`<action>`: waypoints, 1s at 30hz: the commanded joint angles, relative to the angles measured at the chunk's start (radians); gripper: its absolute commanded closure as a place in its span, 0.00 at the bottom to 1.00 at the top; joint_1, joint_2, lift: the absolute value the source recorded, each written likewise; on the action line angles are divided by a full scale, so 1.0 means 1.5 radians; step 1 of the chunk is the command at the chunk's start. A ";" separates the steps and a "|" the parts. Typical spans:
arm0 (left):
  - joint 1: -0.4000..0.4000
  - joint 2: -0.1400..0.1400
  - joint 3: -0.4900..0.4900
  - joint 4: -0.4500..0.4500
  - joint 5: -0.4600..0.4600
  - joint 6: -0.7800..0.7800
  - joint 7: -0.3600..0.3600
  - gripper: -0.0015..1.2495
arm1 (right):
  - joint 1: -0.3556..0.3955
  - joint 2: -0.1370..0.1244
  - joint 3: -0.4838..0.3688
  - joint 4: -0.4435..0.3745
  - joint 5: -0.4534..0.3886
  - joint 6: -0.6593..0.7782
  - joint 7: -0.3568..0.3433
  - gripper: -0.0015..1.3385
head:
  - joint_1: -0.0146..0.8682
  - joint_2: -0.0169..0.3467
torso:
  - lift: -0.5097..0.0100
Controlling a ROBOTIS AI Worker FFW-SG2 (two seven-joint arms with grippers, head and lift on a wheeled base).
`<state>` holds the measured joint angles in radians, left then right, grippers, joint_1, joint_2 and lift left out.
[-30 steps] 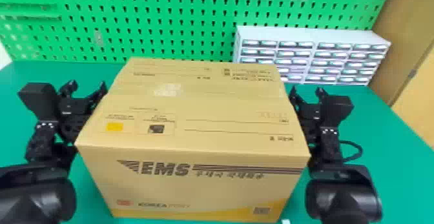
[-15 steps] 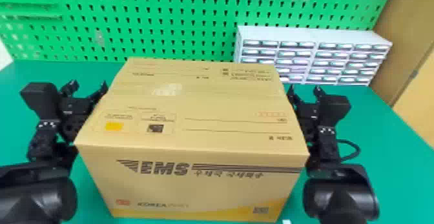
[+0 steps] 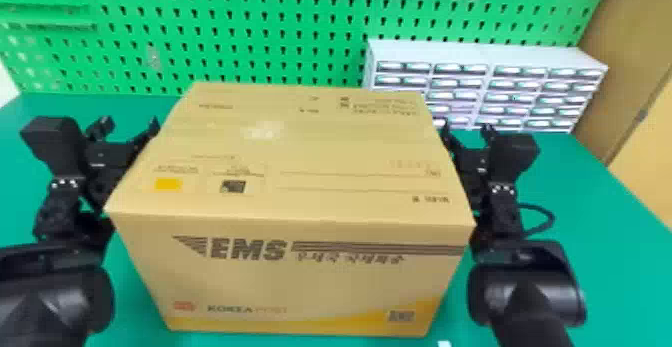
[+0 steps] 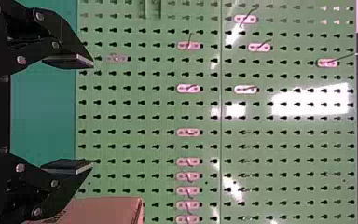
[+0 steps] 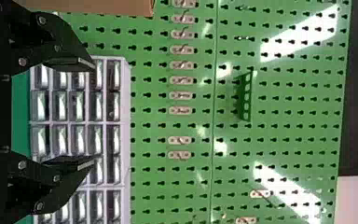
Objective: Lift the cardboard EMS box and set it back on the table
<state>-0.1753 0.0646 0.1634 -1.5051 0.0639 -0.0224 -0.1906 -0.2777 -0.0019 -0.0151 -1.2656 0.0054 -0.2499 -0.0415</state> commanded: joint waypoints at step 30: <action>-0.035 0.002 0.023 -0.080 -0.002 0.066 0.023 0.39 | -0.012 0.000 0.002 -0.144 0.023 0.107 0.000 0.41 | 0.78 0.00 | 0.80</action>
<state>-0.2285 0.0675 0.1962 -1.6244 0.0609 0.0768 -0.1565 -0.2962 -0.0017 -0.0099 -1.4820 0.0391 -0.0890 -0.0414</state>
